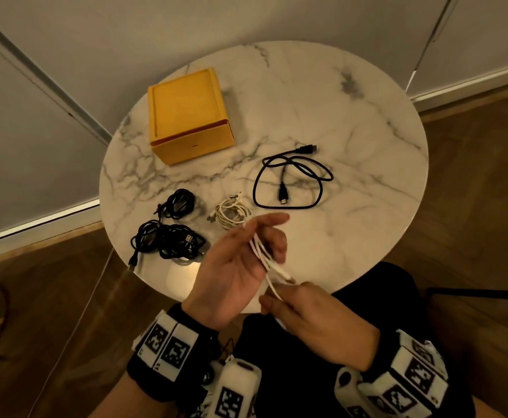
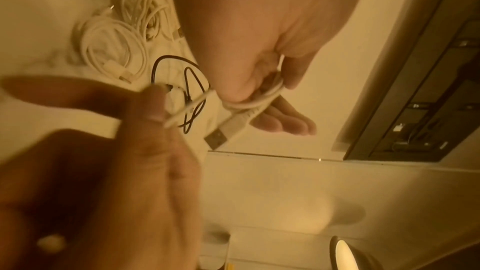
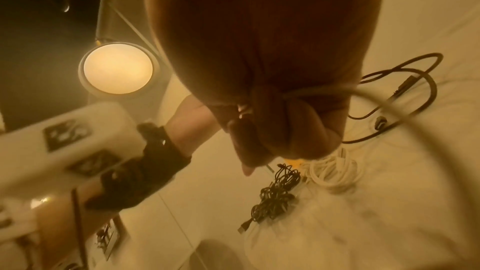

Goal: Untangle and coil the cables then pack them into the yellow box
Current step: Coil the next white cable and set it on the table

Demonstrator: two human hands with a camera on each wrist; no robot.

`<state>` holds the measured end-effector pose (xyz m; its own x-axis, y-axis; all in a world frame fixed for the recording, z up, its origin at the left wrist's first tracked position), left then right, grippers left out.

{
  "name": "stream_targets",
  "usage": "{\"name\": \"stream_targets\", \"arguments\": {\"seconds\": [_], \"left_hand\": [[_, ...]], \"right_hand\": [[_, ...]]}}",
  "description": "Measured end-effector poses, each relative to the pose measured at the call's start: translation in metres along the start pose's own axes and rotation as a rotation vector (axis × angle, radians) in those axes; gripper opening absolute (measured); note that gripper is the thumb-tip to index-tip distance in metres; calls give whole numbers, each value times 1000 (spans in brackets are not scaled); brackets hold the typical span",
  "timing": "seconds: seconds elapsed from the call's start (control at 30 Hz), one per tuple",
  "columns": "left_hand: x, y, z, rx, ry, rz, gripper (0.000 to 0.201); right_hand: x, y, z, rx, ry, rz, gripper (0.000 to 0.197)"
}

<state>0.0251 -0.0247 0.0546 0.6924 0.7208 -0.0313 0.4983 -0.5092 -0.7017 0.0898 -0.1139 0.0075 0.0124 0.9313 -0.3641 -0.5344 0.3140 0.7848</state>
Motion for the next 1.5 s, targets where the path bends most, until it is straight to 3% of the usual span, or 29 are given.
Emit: {"name": "stream_targets", "arguments": {"seconds": [0.1, 0.27, 0.43, 0.5, 0.7, 0.83, 1.03, 1.2, 1.27, 1.5], "left_hand": [[4, -9, 5, -32, -124, -98, 38], [0, -12, 16, 92, -222, -137, 40], [-7, -3, 21, 397, -154, -139, 39], [-10, 0, 23, 542, -94, -65, 37], [-32, 9, 36, 748, 144, 374, 42], [-49, 27, 29, 644, 319, 465, 48], [-49, 27, 27, 319, 259, 448, 35], [-39, 23, 19, 40, 301, 442, 32], [-35, 22, 17, -96, 305, 420, 33], [-29, 19, 13, -316, 276, 316, 40]], "right_hand": [[-6, 4, -2, 18, 39, -5, 40], [-13, 9, 11, -128, 16, 14, 36], [-21, 21, 22, -309, -36, 68, 30], [-22, 22, 32, -328, -68, 110, 23], [-20, 13, 63, -206, -71, 139, 24], [-11, 13, 65, -8, 13, 185, 17], [2, -1, 51, 491, 140, 42, 17], [10, -1, 30, 591, 278, -2, 41], [12, 3, 25, 645, 295, 8, 39], [24, 7, 20, 607, 138, 5, 30]]}}
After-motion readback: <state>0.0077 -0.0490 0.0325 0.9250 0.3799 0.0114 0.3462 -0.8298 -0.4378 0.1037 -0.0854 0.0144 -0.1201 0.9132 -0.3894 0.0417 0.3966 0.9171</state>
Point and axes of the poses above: each hand's wrist, its own x-axis towards the middle knuckle, its own z-axis out of the back of the hand, y = z × x, the point moved 5 cm from there along x, towards the middle knuckle, and after that the axes turned 14 degrees about -z, right-handed, at the moved point
